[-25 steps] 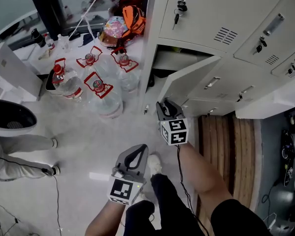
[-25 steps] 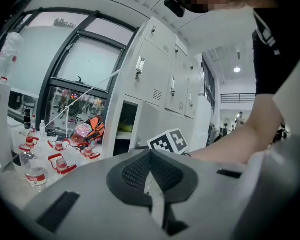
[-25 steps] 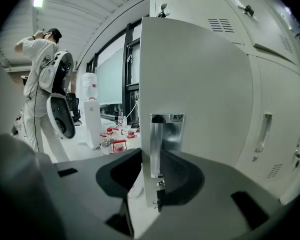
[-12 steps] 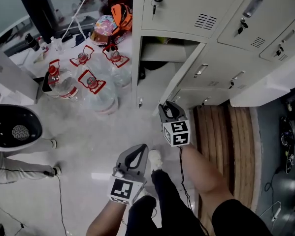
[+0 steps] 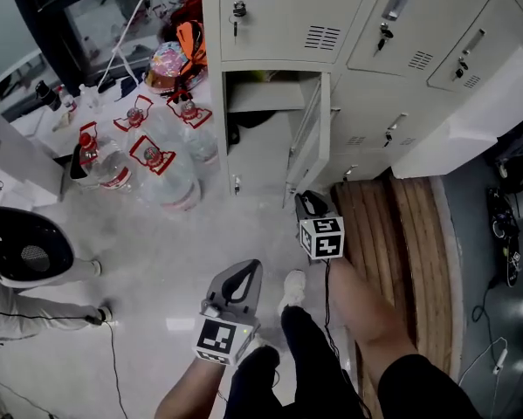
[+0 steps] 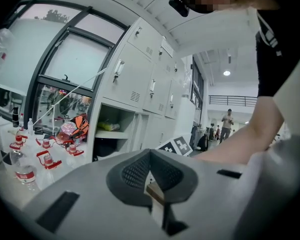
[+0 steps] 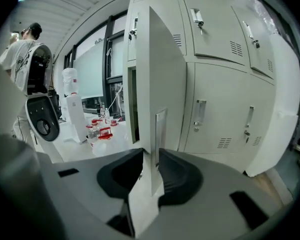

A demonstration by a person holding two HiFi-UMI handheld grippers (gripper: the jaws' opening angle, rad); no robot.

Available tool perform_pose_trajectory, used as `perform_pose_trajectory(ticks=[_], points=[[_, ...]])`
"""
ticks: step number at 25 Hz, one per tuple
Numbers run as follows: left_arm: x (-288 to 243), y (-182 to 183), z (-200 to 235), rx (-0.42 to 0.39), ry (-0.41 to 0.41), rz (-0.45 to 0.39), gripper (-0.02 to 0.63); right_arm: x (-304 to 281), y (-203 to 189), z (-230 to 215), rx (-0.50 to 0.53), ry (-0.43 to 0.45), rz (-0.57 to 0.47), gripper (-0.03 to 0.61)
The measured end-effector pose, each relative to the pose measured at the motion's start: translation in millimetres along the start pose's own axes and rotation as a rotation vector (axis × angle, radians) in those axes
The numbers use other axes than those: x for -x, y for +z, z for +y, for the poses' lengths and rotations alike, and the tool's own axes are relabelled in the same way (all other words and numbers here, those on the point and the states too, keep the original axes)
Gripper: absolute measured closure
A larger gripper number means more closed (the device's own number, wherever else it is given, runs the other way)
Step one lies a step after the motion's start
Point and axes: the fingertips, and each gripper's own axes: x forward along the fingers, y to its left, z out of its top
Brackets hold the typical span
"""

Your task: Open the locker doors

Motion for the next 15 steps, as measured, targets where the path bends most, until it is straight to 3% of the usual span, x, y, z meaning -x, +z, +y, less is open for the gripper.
perform_pose_trajectory(ticks=[7, 15], points=[[5.6, 16.9, -16.5, -0.015, -0.003, -0.012, 0.611, 14.5, -12.5, -27.4, -0.046, -0.028, 0.050, 0.489], [-2.7, 35.1, -37.6, -0.015, 0.050, 0.009, 0.611, 35.6, -6.0, -46.8, -0.050, 0.010, 0.057, 0.491]])
